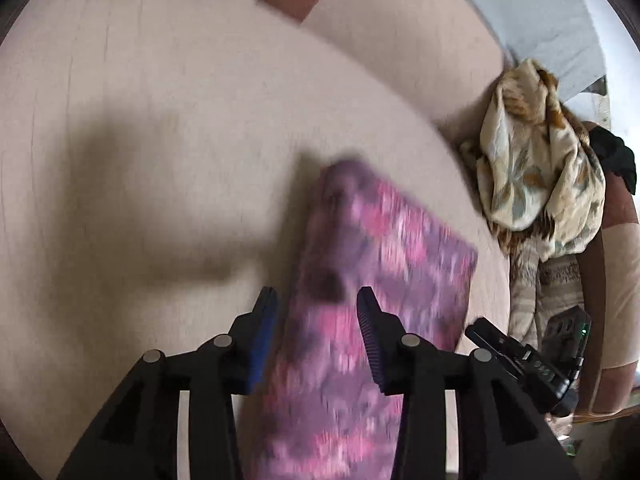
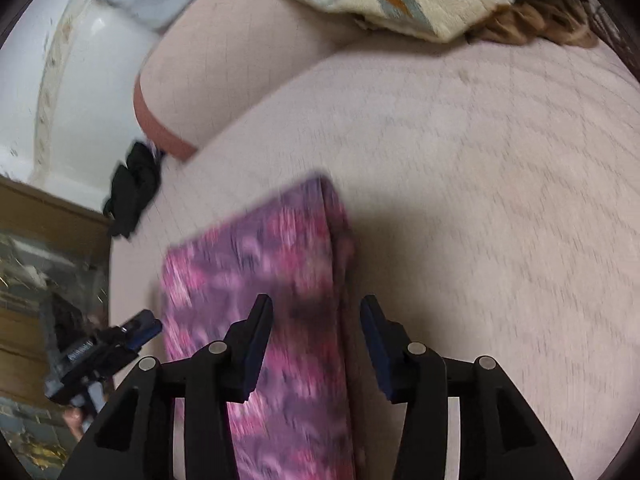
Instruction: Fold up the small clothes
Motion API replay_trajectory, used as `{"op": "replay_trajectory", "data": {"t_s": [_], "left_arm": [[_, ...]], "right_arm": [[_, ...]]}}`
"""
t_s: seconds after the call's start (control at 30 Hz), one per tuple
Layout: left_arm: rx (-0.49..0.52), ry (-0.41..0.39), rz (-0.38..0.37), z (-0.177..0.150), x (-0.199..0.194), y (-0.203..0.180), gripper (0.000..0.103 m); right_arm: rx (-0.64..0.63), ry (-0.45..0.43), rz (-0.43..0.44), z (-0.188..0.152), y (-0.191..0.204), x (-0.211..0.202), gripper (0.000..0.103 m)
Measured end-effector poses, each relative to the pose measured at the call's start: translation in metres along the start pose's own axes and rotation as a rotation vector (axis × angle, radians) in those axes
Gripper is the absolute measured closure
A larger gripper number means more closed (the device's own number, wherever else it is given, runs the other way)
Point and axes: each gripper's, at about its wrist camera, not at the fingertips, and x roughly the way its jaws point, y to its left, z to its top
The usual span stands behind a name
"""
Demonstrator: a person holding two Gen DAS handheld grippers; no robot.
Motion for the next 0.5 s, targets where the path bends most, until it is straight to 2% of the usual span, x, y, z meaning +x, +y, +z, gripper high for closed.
{"op": "replay_trajectory", "data": {"t_s": [0.07,0.1,0.13,0.23,0.3,0.33,0.4,0.43,0.47,0.5], "left_arm": [[0.023,0.038,-0.001,-0.016,-0.001,-0.003,0.062],[0.037,0.04,0.015,-0.026,-0.003,-0.003,0.062],[0.046,0.044,0.033,-0.039,-0.005,-0.001,0.061],[0.02,0.06,0.015,-0.071,-0.01,0.014,0.057],[0.017,0.061,0.033,-0.079,-0.006,0.022,0.054],[0.03,0.082,0.045,-0.077,0.0,0.023,0.055],[0.011,0.098,0.021,-0.071,0.006,0.027,0.055],[-0.007,0.1,0.005,-0.069,0.008,0.029,0.06],[-0.01,0.1,-0.007,-0.068,0.009,0.028,0.074],[-0.001,0.1,-0.013,-0.068,0.008,0.026,0.08]], "right_arm": [[-0.04,0.01,-0.031,-0.015,0.007,0.001,0.054],[-0.044,0.012,-0.05,-0.024,0.007,0.0,0.06],[-0.041,0.023,-0.052,-0.034,0.006,0.0,0.063],[0.008,0.03,-0.036,-0.064,-0.004,-0.008,0.064],[0.041,0.051,0.022,-0.084,-0.011,-0.009,0.064],[0.037,0.068,0.018,-0.087,-0.01,-0.005,0.064],[-0.004,0.089,-0.032,-0.086,-0.004,0.003,0.064],[-0.006,0.086,-0.046,-0.086,-0.004,0.003,0.066],[-0.005,0.091,-0.05,-0.085,-0.004,0.003,0.071],[-0.013,0.099,-0.051,-0.083,-0.001,0.003,0.084]]}}
